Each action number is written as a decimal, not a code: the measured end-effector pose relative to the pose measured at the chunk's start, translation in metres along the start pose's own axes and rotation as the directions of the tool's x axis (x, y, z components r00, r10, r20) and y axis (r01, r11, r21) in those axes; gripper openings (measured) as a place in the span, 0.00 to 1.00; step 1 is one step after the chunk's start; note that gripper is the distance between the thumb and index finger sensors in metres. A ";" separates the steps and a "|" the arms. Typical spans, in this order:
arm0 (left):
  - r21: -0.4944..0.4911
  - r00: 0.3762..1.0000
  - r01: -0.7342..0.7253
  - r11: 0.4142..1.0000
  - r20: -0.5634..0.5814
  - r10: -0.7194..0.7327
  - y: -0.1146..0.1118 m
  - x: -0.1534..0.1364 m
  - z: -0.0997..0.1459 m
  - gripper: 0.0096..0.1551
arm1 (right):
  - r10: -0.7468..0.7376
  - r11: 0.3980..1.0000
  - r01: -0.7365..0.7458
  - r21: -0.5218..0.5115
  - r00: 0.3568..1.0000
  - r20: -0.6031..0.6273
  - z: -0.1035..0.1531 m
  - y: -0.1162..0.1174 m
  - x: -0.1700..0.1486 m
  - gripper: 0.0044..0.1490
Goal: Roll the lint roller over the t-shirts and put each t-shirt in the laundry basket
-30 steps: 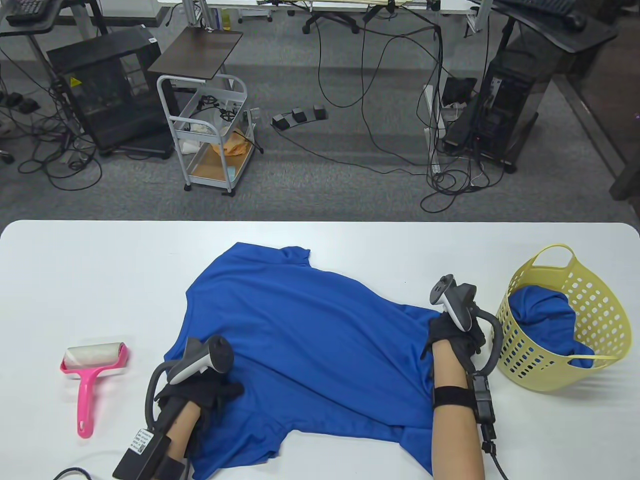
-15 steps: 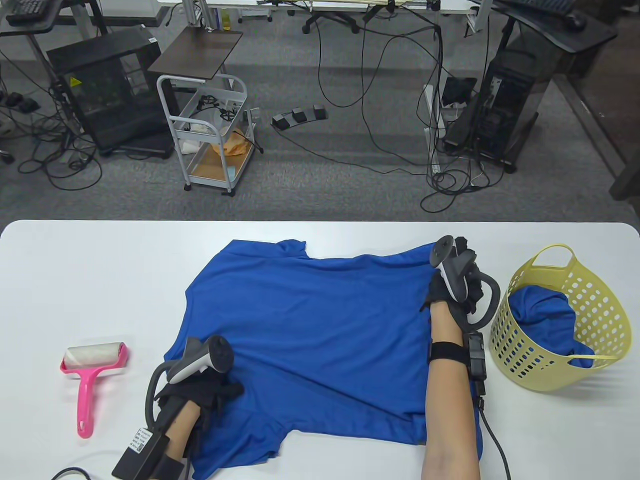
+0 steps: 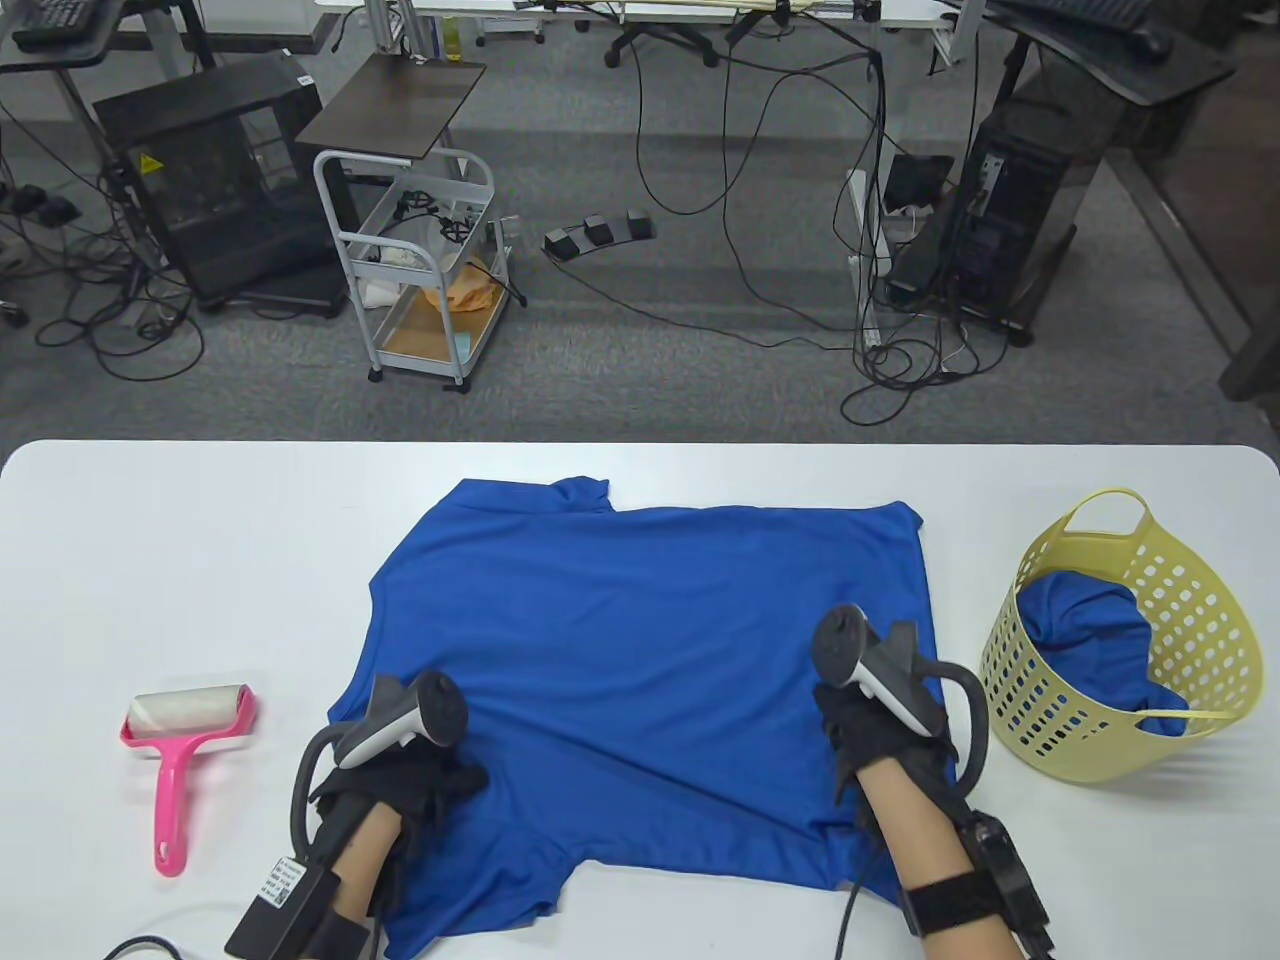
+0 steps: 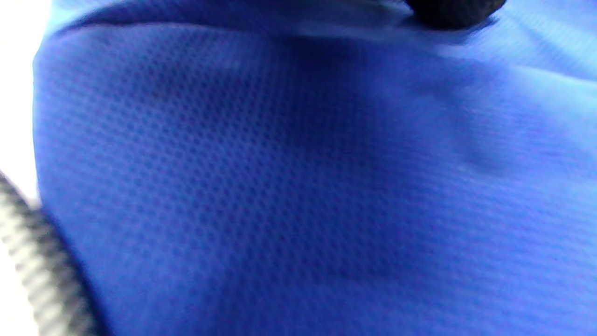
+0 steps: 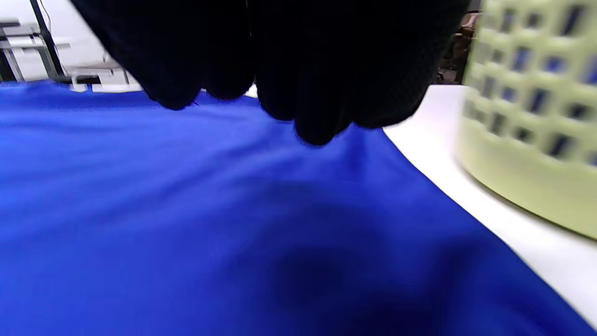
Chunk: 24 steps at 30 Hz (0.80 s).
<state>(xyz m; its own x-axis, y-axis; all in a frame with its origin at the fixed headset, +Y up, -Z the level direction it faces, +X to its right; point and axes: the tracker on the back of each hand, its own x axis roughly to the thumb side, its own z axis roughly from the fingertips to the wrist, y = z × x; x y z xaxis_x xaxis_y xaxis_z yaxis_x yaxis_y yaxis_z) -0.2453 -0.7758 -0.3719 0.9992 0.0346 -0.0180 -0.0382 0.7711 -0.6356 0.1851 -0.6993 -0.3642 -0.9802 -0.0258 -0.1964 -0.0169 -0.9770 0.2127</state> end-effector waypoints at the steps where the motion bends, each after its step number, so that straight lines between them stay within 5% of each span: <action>1: 0.000 1.000 -0.001 1.000 -0.001 0.001 0.000 0.000 0.000 0.52 | 0.034 0.999 -0.034 0.023 0.999 -0.008 0.011 0.006 -0.006 0.27; 5: 0.002 1.000 -0.002 1.000 -0.002 0.002 0.000 0.000 0.000 0.52 | 0.156 0.986 -0.146 0.076 0.975 -0.157 0.031 0.022 -0.037 0.26; 8: 0.006 1.000 -0.004 1.000 -0.003 0.004 -0.001 -0.001 0.000 0.52 | 0.213 0.970 -0.160 0.183 0.921 -0.326 0.037 0.034 -0.061 0.36; 13: 0.007 1.000 -0.005 1.000 -0.003 0.005 0.000 -0.001 0.000 0.52 | 0.205 0.945 -0.095 0.312 0.918 -0.340 0.038 0.063 -0.077 0.38; 16: 0.008 1.000 -0.007 1.000 -0.003 0.007 -0.001 -0.001 0.000 0.52 | 0.208 0.968 -0.138 0.210 0.908 -0.364 0.037 0.060 -0.081 0.25; 24: 0.000 1.000 -0.023 1.000 -0.007 0.023 -0.001 -0.002 0.001 0.52 | 0.249 0.954 -0.156 0.257 0.887 -0.388 0.027 0.056 -0.086 0.28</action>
<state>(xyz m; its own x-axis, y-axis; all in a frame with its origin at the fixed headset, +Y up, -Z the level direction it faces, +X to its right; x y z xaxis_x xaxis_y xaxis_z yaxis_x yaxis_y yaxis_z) -0.2473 -0.7764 -0.3706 0.9981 0.0483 -0.0377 -0.0612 0.7699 -0.6353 0.2630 -0.7459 -0.3095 -0.7976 -0.3487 -0.4922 0.0862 -0.8735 0.4791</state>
